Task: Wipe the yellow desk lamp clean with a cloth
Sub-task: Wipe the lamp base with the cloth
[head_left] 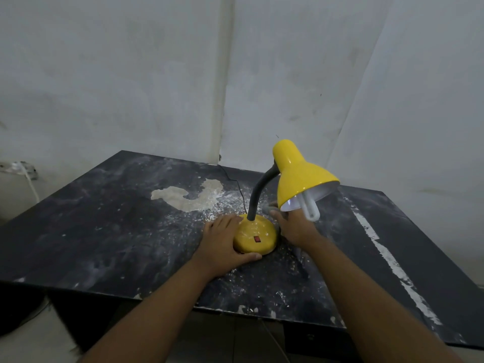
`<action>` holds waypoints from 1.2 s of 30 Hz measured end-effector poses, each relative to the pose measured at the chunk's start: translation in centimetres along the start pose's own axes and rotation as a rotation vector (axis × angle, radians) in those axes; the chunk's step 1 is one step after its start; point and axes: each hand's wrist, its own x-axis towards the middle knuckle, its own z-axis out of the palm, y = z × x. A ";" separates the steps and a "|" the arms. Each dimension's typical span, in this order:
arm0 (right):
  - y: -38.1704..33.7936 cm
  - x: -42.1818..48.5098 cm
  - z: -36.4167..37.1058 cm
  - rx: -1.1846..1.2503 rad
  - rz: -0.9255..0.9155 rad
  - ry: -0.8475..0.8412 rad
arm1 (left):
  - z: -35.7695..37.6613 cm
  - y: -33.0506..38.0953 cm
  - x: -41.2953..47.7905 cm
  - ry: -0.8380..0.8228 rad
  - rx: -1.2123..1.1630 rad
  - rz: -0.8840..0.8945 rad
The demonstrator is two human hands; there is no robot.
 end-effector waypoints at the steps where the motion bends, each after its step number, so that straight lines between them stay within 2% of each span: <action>1: -0.5 0.3 0.1 -0.008 -0.007 -0.043 | -0.1 -0.1 0.0 -0.008 -0.009 -0.011; 4: -1.6 1.2 0.9 -0.035 0.020 -0.147 | 0.0 -0.5 0.1 0.000 -0.034 -0.041; 8: -1.6 0.8 0.4 -0.156 -0.041 -0.239 | 0.1 -0.5 0.0 0.009 -0.045 -0.043; 12: -0.3 1.1 -1.2 -0.143 0.040 -0.197 | 0.2 -0.6 -0.1 0.016 -0.030 -0.041; 15: -0.4 2.2 -0.8 -0.087 -0.016 -0.113 | 0.1 -0.6 0.0 0.009 -0.036 -0.044; 18: -1.5 1.1 0.3 -0.152 -0.060 -0.200 | 0.1 -0.6 -0.1 0.006 -0.033 -0.049; 22: 0.2 1.2 0.0 -0.195 -0.038 -0.212 | 0.2 -0.6 -0.2 0.009 -0.028 -0.054; 27: 0.0 1.5 0.0 -0.039 -0.017 -0.174 | 0.3 -0.6 -0.1 0.004 -0.025 -0.050; 30: 0.2 0.2 0.9 -0.062 -0.052 -0.155 | 0.2 -0.7 -0.2 0.007 -0.026 -0.044; 34: 0.5 1.1 -0.5 -0.026 0.031 -0.178 | 0.2 -0.6 -0.2 0.007 -0.035 -0.041; 36: -0.1 1.0 -0.2 -0.054 -0.015 -0.190 | 0.2 -0.6 -0.2 0.006 -0.046 -0.044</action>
